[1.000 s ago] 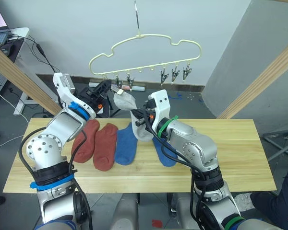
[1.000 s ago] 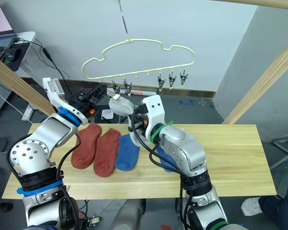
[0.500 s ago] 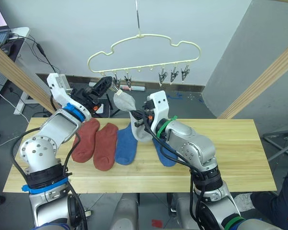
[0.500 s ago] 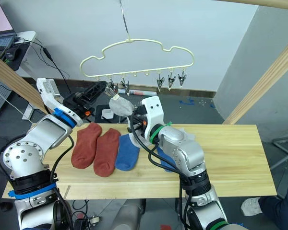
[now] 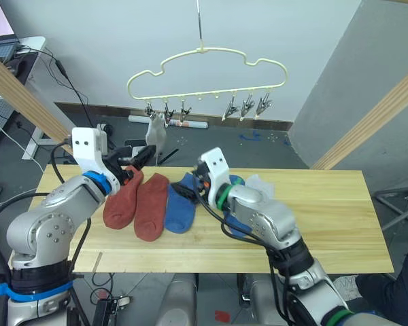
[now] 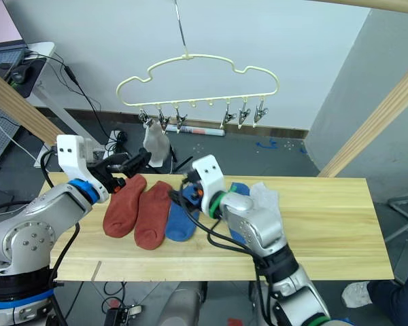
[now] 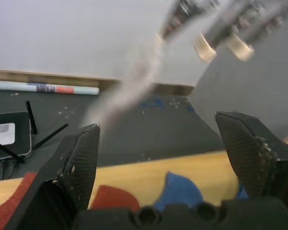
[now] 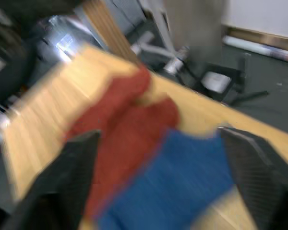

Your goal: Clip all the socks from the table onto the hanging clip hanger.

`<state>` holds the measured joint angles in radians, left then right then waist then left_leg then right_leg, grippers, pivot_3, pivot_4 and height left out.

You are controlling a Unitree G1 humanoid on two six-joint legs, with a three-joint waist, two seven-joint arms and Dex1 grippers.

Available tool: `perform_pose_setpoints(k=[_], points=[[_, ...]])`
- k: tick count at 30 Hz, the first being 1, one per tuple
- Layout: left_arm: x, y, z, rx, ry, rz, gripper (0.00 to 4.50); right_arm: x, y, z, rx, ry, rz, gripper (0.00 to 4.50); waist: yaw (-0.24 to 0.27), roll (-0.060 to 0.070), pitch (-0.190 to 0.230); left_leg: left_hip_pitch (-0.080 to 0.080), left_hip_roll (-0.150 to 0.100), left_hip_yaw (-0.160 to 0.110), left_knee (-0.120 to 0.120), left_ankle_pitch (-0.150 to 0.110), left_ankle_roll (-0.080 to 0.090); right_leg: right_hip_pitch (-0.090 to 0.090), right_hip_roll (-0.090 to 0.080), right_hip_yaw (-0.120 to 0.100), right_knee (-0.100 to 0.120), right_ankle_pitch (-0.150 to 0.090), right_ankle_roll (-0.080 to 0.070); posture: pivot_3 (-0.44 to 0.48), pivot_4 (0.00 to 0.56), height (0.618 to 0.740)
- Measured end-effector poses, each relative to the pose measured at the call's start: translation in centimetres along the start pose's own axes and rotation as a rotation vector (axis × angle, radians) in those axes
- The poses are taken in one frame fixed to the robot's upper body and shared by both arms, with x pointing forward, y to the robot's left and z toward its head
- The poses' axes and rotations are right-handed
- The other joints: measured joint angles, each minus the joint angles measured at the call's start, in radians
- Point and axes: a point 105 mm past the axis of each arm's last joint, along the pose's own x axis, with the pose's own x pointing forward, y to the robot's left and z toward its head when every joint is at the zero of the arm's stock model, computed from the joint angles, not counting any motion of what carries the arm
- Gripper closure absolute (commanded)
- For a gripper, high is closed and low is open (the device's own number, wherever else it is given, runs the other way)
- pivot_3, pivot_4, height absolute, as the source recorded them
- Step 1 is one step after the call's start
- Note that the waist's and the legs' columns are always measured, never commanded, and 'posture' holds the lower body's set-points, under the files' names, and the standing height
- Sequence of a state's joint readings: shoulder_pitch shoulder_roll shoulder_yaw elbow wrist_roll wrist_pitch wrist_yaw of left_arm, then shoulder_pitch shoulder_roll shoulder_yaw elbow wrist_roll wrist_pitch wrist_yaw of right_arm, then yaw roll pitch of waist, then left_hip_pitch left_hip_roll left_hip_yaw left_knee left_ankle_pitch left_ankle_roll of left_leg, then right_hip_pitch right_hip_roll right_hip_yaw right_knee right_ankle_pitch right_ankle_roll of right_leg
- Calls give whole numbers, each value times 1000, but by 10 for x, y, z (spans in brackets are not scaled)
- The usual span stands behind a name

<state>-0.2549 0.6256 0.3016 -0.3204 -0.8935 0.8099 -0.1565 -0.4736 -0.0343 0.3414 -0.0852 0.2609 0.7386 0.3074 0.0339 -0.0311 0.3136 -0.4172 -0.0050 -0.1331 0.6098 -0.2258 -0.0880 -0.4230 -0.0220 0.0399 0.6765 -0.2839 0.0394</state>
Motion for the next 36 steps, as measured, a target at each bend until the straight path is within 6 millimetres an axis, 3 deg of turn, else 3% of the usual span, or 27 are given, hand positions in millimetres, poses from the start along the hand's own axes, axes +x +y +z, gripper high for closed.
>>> perform_pose_setpoints(k=[3, 4, 8, 12, 16, 20, 30, 36], points=[[-3, -11, 2, 45, -30, -53, 254, -26, -26, -10, -103, 7, -76, 33, 12, -1, 8, 0, 1, 0, 0, 0, 0, 0, 0, 0, 0, 0, 0, 241, 346, 740], [-3, -16, 4, 56, -47, -71, 445, -33, -29, -7, -149, -4, -78, 7, 15, 0, 11, 0, 0, 0, 0, 0, 0, 0, 0, 0, 0, 0, 0, 239, 346, 740], [0, -37, 5, 116, -119, -133, 1491, -65, -38, 24, -189, -131, -84, 0, 16, -1, 13, 0, 2, 0, 0, 0, 0, 0, 1, 1, 0, 0, 0, 223, 345, 740], [4, -44, 3, 184, -154, -123, 2717, -85, -37, 46, -217, -213, -66, 0, 19, -1, 14, 0, 1, 0, 0, 0, 0, 0, 1, 1, 0, 0, 0, 211, 344, 740], [17, -63, 1, 180, -208, -147, 2717, -97, -38, 54, -247, -225, -34, 0, 26, -2, 15, -1, 0, 1, 2, 0, 0, 1, 0, 1, 0, 0, 0, 191, 343, 740], [26, -75, 7, 194, -262, -148, 2717, -107, -35, 85, -287, -318, -6, 0, 25, -3, 15, -1, 0, 1, 2, 0, 1, 1, 1, 0, 0, 0, 0, 180, 344, 740], [49, -67, 25, 214, -354, -82, 2717, -114, -12, 127, -324, -459, 117, 0, 22, -3, 16, -1, -1, 1, 2, 0, 1, 1, 1, 0, 1, 0, 0, 183, 346, 740], [56, -67, 31, 225, -390, -64, 2717, -116, 0, 135, -323, -492, 180, 0, 22, -4, 16, -1, 0, 1, 2, 0, 1, 1, 1, 0, 1, 0, 0, 174, 347, 740]])
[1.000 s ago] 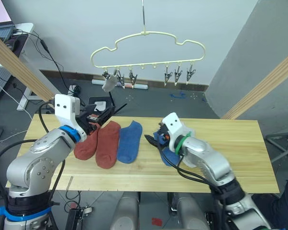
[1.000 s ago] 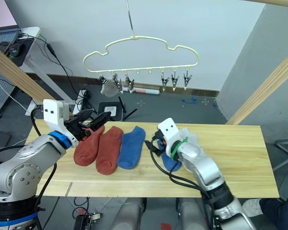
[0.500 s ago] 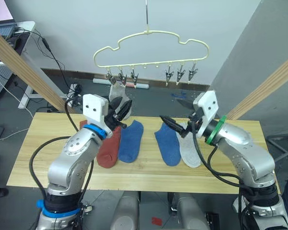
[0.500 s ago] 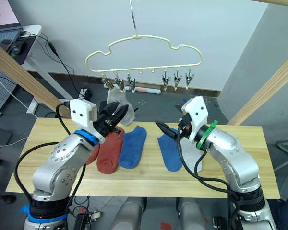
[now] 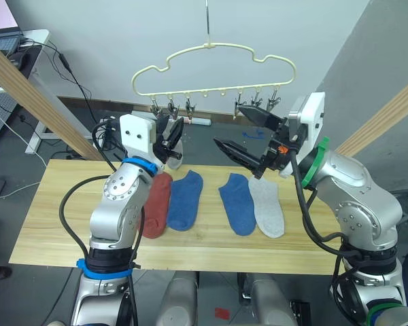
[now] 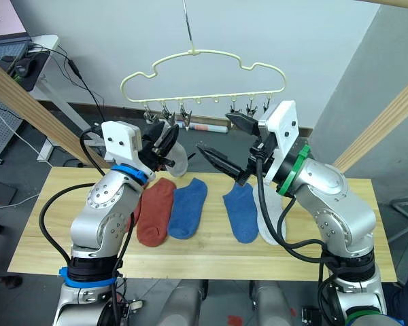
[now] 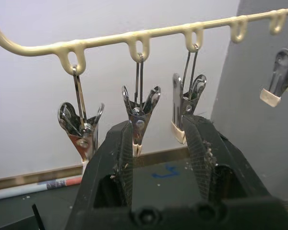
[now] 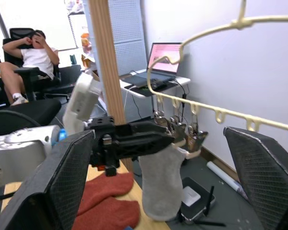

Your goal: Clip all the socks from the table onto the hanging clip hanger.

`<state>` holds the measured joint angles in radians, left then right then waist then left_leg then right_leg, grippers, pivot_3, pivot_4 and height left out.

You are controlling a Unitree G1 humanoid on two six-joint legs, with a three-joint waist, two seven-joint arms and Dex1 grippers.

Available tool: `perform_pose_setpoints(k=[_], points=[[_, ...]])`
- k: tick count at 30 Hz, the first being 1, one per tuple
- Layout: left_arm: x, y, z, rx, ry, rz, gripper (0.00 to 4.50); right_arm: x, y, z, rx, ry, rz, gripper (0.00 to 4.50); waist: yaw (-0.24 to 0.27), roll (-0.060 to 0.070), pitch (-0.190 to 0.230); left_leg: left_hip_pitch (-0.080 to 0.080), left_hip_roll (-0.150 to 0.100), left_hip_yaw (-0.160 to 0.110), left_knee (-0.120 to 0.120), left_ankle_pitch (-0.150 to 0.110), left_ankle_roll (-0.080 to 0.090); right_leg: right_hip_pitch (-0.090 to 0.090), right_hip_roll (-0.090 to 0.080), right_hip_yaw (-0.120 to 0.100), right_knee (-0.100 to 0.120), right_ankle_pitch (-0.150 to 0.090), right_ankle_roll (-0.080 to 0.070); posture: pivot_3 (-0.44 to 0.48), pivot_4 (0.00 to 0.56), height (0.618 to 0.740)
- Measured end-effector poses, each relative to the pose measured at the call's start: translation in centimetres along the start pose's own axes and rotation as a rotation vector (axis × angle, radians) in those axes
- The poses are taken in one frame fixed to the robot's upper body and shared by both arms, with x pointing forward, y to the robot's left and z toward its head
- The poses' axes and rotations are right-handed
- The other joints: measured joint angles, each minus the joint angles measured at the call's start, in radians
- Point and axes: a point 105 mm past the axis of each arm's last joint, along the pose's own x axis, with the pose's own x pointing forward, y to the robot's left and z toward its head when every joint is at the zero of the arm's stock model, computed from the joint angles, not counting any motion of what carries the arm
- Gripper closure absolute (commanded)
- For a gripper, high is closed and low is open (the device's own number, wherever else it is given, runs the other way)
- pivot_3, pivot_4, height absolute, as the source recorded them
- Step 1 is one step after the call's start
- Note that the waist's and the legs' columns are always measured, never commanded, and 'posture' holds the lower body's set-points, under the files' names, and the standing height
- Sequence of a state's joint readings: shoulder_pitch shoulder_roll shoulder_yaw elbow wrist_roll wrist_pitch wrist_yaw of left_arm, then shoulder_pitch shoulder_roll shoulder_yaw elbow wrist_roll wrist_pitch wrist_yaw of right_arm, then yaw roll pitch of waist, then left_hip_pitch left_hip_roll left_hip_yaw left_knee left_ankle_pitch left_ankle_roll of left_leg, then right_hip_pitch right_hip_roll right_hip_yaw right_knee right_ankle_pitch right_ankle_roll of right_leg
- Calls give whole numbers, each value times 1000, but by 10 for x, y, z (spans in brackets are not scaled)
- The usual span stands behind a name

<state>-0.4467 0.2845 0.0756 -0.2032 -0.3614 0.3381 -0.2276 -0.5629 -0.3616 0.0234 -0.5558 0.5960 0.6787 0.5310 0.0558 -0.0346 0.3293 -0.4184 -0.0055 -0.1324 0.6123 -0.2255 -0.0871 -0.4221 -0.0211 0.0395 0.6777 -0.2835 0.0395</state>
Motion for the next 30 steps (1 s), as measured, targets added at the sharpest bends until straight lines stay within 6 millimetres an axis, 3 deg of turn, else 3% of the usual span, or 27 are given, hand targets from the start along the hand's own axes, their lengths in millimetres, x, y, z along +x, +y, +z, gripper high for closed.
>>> perform_pose_setpoints(k=[30], points=[[16, 8, 9, 66, -61, 18, 2717, 1, 1, 1, 62, 8, -24, 0, -6, 0, 0, 0, 0, 0, 1, 0, 0, 0, 0, -1, 1, 0, 0, 156, 352, 740]])
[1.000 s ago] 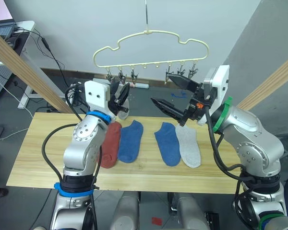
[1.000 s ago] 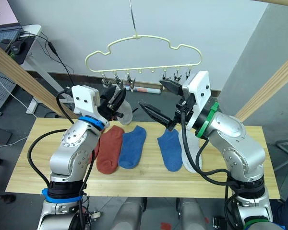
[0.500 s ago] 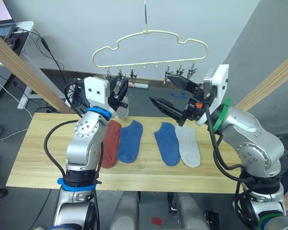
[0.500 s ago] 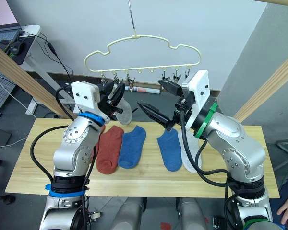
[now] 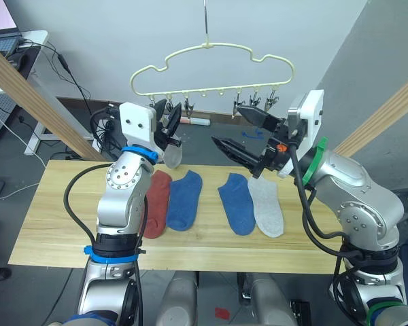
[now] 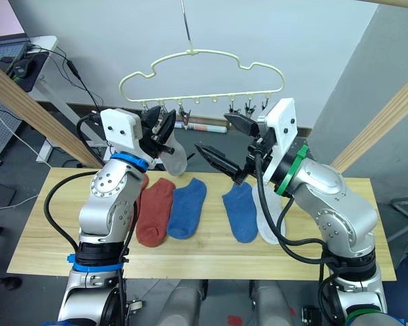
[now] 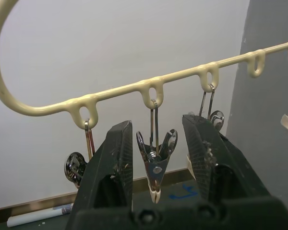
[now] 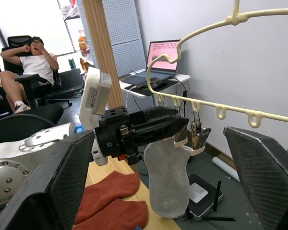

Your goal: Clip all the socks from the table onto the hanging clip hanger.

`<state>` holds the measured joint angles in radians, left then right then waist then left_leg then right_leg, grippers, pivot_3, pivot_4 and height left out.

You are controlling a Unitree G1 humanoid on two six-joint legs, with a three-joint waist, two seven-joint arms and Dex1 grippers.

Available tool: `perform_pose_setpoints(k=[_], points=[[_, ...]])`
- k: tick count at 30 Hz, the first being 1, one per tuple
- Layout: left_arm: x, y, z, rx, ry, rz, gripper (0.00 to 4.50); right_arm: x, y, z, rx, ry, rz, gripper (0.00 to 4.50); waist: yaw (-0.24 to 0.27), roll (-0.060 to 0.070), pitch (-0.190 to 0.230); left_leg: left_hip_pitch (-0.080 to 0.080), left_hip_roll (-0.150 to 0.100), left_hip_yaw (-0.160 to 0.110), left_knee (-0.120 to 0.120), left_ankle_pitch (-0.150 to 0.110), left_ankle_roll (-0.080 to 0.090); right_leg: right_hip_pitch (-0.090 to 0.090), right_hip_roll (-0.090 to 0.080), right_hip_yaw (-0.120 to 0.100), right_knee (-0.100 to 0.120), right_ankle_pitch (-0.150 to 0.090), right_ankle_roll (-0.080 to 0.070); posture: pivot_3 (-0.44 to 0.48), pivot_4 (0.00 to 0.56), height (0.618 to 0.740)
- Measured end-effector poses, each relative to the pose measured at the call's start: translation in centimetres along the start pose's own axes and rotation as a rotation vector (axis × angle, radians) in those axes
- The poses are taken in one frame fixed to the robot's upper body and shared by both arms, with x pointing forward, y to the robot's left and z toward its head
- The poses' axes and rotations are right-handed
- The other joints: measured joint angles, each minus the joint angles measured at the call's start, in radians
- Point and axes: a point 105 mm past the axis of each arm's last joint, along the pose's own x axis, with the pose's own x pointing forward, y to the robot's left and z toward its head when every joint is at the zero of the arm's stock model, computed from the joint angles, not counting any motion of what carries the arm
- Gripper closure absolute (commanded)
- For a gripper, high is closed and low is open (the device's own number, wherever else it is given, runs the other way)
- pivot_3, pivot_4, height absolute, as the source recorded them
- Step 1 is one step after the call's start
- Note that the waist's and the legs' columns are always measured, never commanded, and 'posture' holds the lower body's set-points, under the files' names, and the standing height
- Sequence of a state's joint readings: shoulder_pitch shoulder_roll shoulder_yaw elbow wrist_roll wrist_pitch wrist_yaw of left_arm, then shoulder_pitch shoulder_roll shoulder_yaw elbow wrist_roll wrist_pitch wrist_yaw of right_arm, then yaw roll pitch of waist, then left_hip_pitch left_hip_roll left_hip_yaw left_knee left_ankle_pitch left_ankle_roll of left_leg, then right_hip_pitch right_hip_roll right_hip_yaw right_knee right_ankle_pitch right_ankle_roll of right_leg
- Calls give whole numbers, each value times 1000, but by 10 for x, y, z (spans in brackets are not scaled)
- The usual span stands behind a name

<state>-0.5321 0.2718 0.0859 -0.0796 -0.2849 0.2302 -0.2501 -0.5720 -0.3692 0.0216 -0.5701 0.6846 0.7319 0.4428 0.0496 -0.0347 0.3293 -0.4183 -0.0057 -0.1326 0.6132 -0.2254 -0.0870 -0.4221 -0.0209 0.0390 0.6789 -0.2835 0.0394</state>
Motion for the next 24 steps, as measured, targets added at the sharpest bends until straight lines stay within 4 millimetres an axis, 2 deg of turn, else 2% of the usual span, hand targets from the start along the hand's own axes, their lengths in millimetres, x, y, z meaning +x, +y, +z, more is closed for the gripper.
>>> perform_pose_setpoints(k=[19, 24], points=[[0, -1, -1, 38, 2, -15, 2717, 1, -1, 2, 14, -3, -16, 0, -1, 0, 0, 0, 0, 0, 0, 0, 0, 0, 0, 0, 0, 0, 0, 154, 355, 740], [0, -2, -1, 36, 2, -28, 3785, 1, -2, 1, 18, -3, -20, 0, -1, 0, 0, 0, 0, 0, 0, 0, 0, 0, 0, 0, 0, 0, 0, 157, 352, 740]])
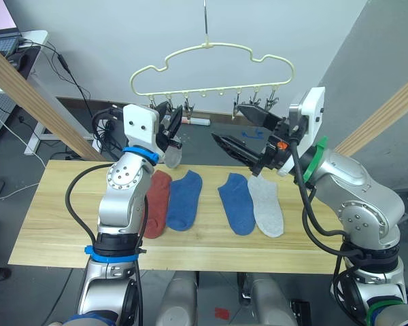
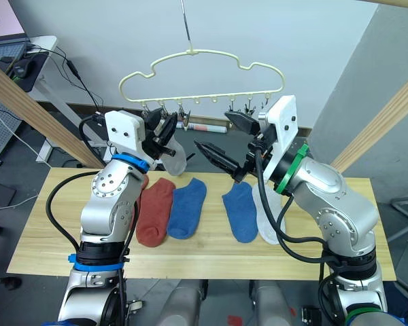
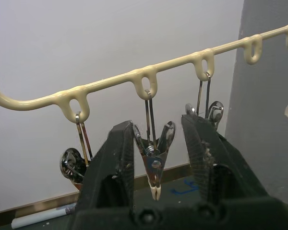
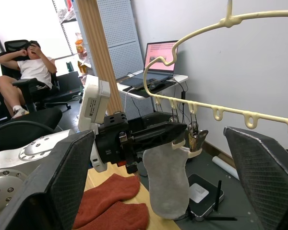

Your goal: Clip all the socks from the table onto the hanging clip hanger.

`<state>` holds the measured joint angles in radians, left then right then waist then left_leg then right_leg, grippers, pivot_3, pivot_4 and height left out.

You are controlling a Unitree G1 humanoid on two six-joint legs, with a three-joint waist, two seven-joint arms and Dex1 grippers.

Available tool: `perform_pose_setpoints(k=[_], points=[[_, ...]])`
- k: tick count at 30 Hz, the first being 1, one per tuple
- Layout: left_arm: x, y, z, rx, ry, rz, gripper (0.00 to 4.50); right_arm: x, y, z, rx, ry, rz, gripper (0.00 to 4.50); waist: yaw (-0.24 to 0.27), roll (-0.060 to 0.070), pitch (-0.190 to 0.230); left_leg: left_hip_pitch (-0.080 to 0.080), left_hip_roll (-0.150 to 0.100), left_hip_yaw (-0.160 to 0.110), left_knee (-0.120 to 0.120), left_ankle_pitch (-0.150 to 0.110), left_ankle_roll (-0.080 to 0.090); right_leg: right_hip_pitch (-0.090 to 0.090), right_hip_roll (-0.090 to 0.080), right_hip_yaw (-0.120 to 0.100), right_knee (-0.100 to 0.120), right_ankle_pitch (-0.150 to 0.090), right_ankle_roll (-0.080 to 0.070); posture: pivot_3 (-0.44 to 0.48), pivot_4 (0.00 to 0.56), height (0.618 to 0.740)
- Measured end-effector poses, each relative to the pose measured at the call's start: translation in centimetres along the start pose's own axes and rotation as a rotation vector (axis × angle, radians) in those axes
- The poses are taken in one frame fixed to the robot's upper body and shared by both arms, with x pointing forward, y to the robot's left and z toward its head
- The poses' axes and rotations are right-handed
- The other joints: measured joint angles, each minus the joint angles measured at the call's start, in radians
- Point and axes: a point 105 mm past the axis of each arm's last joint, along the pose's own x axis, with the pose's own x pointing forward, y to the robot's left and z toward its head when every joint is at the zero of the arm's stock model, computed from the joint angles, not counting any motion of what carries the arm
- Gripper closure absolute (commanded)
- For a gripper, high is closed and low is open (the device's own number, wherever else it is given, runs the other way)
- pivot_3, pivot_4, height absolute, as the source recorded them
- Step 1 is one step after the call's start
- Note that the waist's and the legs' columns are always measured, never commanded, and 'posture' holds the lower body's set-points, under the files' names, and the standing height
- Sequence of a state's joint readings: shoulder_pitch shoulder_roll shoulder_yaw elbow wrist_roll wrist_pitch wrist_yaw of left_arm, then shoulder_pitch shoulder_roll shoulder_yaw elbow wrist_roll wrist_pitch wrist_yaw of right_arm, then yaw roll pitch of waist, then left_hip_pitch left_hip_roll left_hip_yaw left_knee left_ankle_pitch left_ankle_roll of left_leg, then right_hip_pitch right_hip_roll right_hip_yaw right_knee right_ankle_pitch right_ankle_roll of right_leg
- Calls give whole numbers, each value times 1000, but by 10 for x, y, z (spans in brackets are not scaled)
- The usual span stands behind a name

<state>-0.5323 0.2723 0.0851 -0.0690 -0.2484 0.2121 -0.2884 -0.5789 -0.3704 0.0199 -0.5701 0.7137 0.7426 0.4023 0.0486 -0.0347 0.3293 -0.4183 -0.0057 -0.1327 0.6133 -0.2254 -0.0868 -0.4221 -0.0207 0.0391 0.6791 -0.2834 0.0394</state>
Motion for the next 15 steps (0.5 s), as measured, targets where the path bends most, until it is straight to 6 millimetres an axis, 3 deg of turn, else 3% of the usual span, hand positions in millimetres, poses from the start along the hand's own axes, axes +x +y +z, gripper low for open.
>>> perform_pose_setpoints(k=[4, 9, 12, 15], points=[[0, 0, 0, 1, -1, -7, 4446, -1, 0, -3, 20, 7, -8, 0, 0, 0, 0, 0, 0, 0, 0, 0, 0, 0, 0, 0, 0, 0, 0, 160, 347, 740], [-1, 3, 2, -1, -2, -6, 4486, -8, -1, -15, 50, 37, -33, 0, 0, 0, 0, 0, 0, 0, 0, 0, 0, 0, 0, 0, 0, 0, 0, 168, 331, 740], [-3, 5, 4, -15, 11, -18, 4486, -24, -4, -44, 49, 140, -92, 0, 1, 0, 0, 0, 0, 0, 0, 0, 0, 0, 0, 0, 0, 0, 0, 172, 322, 740], [-8, 9, 8, -49, 38, -41, 4486, -52, -15, -97, -1, 342, -238, 0, 2, 0, 0, 0, 0, 0, 1, 0, 0, 1, 0, 0, 0, 0, 0, 177, 317, 740]])
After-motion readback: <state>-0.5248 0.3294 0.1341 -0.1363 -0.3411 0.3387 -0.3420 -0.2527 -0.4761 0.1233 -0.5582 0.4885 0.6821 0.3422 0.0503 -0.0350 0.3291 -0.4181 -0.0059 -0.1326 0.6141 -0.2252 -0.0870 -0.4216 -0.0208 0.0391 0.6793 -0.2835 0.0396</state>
